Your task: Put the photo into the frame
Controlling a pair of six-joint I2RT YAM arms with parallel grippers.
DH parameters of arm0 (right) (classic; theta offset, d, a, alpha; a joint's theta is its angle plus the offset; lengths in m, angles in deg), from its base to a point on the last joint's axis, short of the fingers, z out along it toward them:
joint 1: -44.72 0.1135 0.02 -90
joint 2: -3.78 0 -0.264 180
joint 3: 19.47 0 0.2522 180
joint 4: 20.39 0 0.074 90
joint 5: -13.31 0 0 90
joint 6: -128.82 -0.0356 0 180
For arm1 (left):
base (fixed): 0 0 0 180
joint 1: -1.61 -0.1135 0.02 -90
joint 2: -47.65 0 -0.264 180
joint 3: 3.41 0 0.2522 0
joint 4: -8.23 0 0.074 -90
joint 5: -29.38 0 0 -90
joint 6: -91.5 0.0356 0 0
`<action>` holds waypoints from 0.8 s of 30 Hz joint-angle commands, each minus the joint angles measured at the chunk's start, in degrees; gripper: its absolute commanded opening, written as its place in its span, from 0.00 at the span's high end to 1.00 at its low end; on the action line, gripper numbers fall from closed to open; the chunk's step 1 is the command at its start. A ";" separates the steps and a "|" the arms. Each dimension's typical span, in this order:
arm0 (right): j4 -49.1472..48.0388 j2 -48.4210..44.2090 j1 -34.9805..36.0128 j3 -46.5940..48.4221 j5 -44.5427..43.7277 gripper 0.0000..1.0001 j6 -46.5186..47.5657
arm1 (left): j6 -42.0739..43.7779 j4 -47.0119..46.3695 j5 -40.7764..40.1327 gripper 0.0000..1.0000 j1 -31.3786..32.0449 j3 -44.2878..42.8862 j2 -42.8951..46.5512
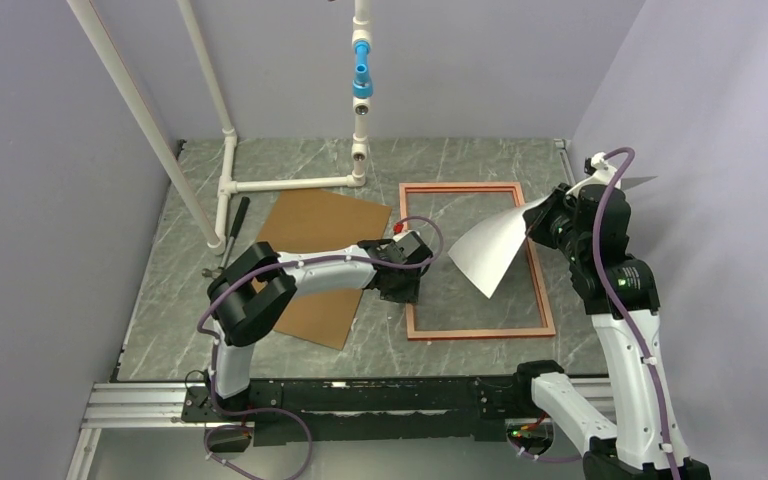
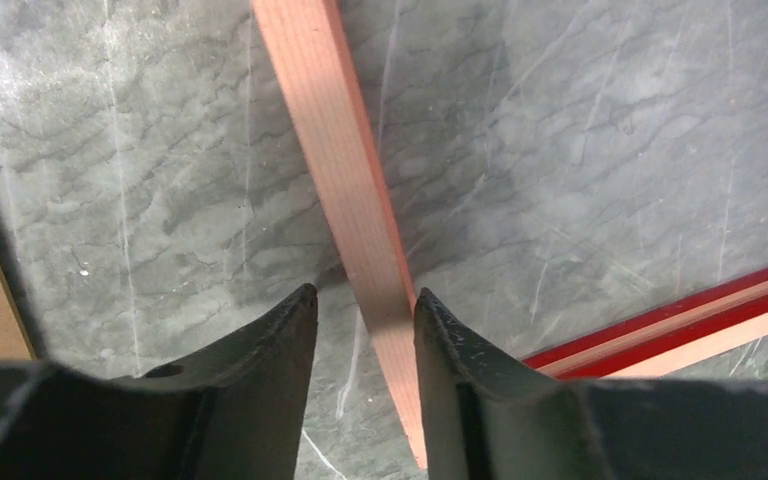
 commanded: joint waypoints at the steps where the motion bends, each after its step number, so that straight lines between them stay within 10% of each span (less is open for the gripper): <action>1: -0.95 0.29 -0.11 0.93 0.86 1.00 0.59 | -0.69 1.09 -2.47 0.61 0.13 1.39 2.75; 24: -5.07 1.18 -0.11 -0.23 13.96 1.00 2.29 | -4.95 -0.15 -3.07 0.93 0.32 12.39 11.60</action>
